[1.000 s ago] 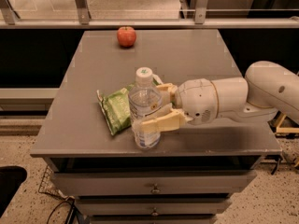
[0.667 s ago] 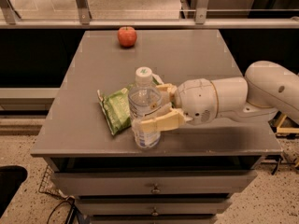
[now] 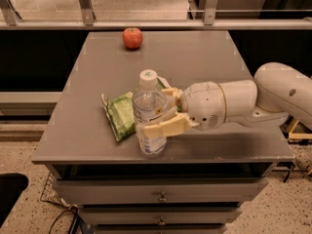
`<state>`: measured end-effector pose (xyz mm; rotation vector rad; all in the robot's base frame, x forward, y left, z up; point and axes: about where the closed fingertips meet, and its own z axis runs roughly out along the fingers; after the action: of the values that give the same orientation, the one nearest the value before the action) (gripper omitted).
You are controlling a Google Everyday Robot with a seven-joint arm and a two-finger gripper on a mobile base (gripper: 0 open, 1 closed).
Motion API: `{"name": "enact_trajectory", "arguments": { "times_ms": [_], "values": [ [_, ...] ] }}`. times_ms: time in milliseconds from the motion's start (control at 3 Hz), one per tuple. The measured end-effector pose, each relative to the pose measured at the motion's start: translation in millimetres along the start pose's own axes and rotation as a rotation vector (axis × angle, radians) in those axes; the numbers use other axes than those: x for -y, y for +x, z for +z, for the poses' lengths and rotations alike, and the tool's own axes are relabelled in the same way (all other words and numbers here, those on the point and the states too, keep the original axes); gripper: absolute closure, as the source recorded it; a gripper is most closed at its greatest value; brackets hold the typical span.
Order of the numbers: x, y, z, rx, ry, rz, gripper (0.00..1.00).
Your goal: Pick blue plastic bottle
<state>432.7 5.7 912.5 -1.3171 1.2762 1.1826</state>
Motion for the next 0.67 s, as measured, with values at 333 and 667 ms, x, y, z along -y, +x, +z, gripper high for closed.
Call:
{"name": "enact_trajectory", "arguments": {
  "times_ms": [333,667],
  "values": [
    [2.6,-21.4,-4.9,-0.006,-0.002,-0.02,1.0],
    [7.4,-67.7,-16.6,-0.029,0.0,-0.076,1.0]
  ]
}}
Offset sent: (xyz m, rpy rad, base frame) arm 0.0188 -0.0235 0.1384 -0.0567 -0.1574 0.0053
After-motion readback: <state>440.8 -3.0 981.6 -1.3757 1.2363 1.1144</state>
